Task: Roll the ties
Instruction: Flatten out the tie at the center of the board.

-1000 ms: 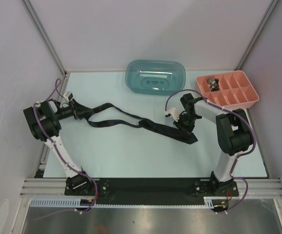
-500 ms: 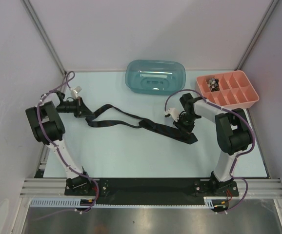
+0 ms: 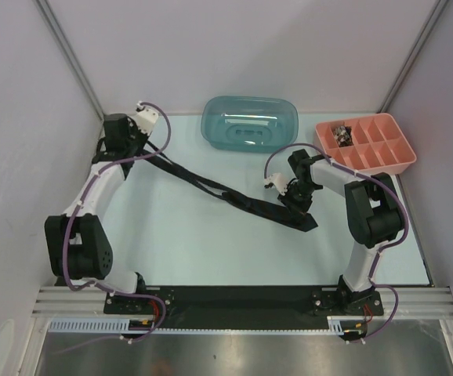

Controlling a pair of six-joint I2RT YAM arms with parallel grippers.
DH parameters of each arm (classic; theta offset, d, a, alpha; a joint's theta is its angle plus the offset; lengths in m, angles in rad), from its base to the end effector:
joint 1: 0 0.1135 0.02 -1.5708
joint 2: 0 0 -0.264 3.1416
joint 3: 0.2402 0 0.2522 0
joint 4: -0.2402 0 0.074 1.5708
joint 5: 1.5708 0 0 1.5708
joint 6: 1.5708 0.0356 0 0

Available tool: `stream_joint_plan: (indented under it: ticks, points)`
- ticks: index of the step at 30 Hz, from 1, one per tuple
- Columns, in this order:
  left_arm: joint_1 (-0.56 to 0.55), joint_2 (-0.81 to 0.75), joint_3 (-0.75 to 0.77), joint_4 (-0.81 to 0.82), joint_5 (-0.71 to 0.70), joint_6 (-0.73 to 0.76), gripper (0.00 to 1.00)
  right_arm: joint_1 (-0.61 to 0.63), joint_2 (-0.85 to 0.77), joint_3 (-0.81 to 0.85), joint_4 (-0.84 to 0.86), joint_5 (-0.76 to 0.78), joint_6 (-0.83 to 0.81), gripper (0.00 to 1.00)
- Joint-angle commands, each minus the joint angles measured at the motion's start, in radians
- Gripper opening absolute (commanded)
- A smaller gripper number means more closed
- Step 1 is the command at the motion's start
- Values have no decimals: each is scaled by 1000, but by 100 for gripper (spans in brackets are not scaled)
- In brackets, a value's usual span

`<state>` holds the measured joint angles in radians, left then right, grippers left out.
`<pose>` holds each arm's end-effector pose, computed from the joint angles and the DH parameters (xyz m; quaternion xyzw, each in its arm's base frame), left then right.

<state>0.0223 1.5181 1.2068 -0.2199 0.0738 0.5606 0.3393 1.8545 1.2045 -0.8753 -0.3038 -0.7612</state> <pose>0.3520 0.0052 0.3037 0.2483 0.8312 0.1120 0.4846 0.3078 0.1199 0.1586 -0.5197 0.8406 0.1432 0.0537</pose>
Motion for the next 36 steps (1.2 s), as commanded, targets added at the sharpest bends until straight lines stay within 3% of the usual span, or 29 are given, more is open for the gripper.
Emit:
stream_joint_plan:
  ticks: [1, 6, 10, 13, 19, 20, 21, 23, 27, 31, 33, 36]
  points:
    - [-58, -42, -121, 414, -394, 221, 0, 3, 48, -31, 27, 57, -30, 0]
    - [-73, -12, -187, 539, -494, 370, 0, -2, 54, -29, 36, 65, -27, 0]
    - [-51, 66, -110, 303, -488, 349, 0, -8, 52, -28, 36, 66, -32, 0]
    - [-51, 137, -121, 314, -531, 381, 0, -11, 49, -26, 36, 63, -32, 0]
    - [-73, 316, 25, 261, -638, 323, 0, -8, 43, -25, 33, 54, -29, 0]
    - [-73, 341, 46, 257, -643, 309, 2, -10, 45, -25, 32, 54, -29, 0]
    - [-71, 368, 65, 232, -646, 277, 12, -8, 45, -23, 32, 55, -29, 0]
    - [-64, 386, 94, 232, -628, 250, 16, -10, 46, -20, 29, 51, -26, 0]
    - [-41, 378, 100, 196, -507, 170, 46, -8, 48, 3, 21, 35, -17, 0]
    - [30, 305, 151, 103, -309, 52, 51, -8, 48, 13, 15, 22, -10, 0]
    - [59, 255, 168, -16, -6, 13, 59, -10, 45, 12, 13, 19, -6, 0]
    - [56, 147, 114, -82, 223, 59, 69, -10, 43, 10, 16, 12, -3, 0]
